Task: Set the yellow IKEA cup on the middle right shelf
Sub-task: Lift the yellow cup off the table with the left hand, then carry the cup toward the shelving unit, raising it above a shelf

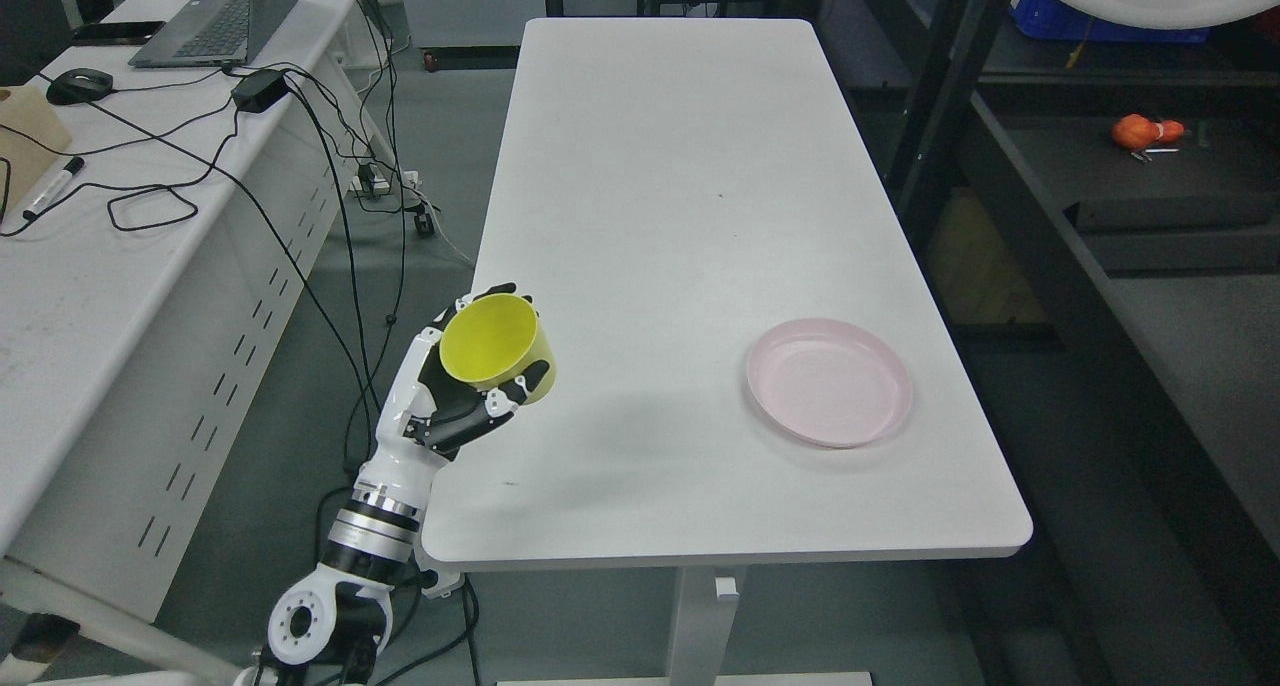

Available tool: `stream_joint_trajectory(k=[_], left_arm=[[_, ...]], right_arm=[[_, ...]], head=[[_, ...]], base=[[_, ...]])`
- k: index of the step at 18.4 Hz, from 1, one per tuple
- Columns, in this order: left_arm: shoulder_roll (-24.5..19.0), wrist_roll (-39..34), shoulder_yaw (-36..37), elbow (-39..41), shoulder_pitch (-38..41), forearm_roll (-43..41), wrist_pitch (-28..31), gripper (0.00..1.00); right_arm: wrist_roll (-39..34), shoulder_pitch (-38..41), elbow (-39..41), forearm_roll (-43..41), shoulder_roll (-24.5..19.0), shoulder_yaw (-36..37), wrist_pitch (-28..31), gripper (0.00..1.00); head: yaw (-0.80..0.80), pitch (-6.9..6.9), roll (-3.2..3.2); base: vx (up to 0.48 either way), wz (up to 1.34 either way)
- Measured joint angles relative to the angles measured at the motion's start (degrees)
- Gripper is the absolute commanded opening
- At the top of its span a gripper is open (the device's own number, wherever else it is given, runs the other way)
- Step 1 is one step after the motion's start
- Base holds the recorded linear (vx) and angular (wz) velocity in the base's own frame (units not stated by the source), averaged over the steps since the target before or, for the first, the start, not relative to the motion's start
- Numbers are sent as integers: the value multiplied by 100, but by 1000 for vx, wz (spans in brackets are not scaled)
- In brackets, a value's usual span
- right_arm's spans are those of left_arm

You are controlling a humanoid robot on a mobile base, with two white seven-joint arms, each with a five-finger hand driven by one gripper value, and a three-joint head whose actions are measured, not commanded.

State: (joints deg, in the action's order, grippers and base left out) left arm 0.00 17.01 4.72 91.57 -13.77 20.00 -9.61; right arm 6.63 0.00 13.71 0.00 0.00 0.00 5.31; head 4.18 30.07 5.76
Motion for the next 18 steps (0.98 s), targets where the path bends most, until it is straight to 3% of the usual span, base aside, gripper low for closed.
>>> stream_joint_trajectory(k=[18], left_arm=[[0, -83, 933, 779, 192, 12, -423, 1]], right_arm=[[0, 1, 0, 0, 0, 0, 0, 99]], head=[[0, 0, 0]], base=[[-278, -154]])
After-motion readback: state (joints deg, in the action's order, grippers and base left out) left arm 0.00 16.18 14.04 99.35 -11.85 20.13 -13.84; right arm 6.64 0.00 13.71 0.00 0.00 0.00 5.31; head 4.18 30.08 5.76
